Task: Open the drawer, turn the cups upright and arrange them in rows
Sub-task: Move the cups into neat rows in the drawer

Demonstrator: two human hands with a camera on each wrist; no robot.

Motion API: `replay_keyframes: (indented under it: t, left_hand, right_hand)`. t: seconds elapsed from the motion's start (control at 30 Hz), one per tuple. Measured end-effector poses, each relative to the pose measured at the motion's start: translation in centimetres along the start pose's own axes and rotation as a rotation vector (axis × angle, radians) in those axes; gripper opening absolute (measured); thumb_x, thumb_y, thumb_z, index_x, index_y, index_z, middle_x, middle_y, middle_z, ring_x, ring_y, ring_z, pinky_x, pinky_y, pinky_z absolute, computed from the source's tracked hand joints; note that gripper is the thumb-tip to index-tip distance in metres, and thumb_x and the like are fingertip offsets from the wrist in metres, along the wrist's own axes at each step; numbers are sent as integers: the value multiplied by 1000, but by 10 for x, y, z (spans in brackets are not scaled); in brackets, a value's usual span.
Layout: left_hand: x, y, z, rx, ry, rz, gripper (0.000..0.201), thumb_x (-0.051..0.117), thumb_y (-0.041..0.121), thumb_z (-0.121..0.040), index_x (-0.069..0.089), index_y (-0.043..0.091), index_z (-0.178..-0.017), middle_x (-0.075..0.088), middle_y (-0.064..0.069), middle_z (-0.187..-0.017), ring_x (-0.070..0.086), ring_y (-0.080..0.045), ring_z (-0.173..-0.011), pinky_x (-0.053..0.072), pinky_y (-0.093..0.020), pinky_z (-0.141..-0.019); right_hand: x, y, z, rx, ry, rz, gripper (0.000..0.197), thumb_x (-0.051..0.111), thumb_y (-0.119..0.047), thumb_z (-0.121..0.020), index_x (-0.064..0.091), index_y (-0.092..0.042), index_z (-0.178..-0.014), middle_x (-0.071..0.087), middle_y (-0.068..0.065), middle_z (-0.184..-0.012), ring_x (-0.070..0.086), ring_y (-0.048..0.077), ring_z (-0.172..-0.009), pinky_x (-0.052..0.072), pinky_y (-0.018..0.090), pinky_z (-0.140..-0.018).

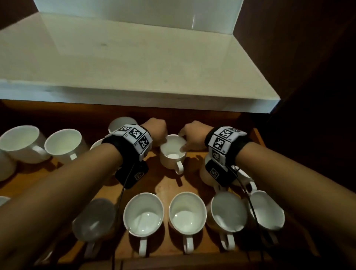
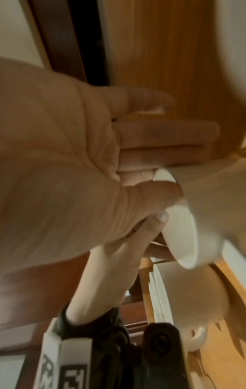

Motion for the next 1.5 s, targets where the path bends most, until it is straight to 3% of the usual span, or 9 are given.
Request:
replay_keyframes:
  t: [0.07, 0.17, 0.27, 0.47, 0.63, 0.9, 1.5]
  left_hand:
    - [3, 7, 4, 50, -8, 13, 25, 55, 15, -94, 72, 7, -110, 71, -11, -111, 67, -28, -104, 54, -32, -74]
    - [11, 11, 6, 119, 7, 13, 27, 56, 19, -94, 71, 11, -115, 69, -6, -119, 62, -24, -113, 50, -32, -91]
    - [17, 14, 8, 144, 29, 1, 26, 54, 20, -95, 72, 13, -113, 70, -5, -117, 61, -25, -112, 50, -33, -92]
    - [22, 20, 14, 212, 54, 24, 29, 52, 22, -97, 68, 13, -120, 67, -3, -125, 58, -22, -120, 45, -30, -97]
    - [26, 23, 16, 234, 68, 31, 28, 51, 22, -98, 70, 13, -117, 68, -4, -122, 60, -22, -115, 46, -30, -94]
    - [27, 26, 17, 229, 36, 48, 29, 51, 21, -98, 68, 10, -119, 67, -5, -123, 60, -23, -115, 45, -28, -90]
    - [33, 27, 23, 220, 11, 67, 28, 52, 21, -97, 71, 11, -114, 70, -6, -114, 64, -21, -104, 45, -24, -79]
  right_hand:
    - [6, 6, 8, -8, -41, -1, 36, 68, -44, -85, 73, -14, -105, 73, 2, -96, 65, 19, -93, 53, 32, -79]
    - [14, 12, 17, 16, -87, -12, 39, 65, -49, -85, 74, -14, -101, 72, 3, -92, 64, 19, -86, 51, 33, -75]
    - [18, 14, 23, 19, -76, -6, 44, 63, -52, -86, 74, -11, -97, 71, 6, -88, 62, 22, -81, 47, 32, -69]
    - [22, 18, 34, 42, -101, -70, 42, 67, -53, -81, 76, -15, -95, 74, -1, -89, 65, 16, -86, 51, 32, -76]
    - [27, 18, 39, 56, -110, -96, 43, 69, -53, -81, 76, -13, -95, 73, 2, -92, 64, 17, -86, 48, 27, -68]
    - [31, 17, 45, 45, -121, -146, 45, 69, -51, -82, 71, -12, -106, 70, 4, -99, 63, 21, -92, 51, 34, -79]
    - [32, 13, 50, 64, -130, -91, 46, 71, -51, -80, 71, -12, -104, 70, 5, -99, 63, 21, -93, 51, 35, -81]
Point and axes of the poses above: each hand's wrist, its own z-axis away from the middle knuckle, its own x-axis out of the palm, y = z × x, the point moved 2 cm from there along -z, towards the middle knuckle
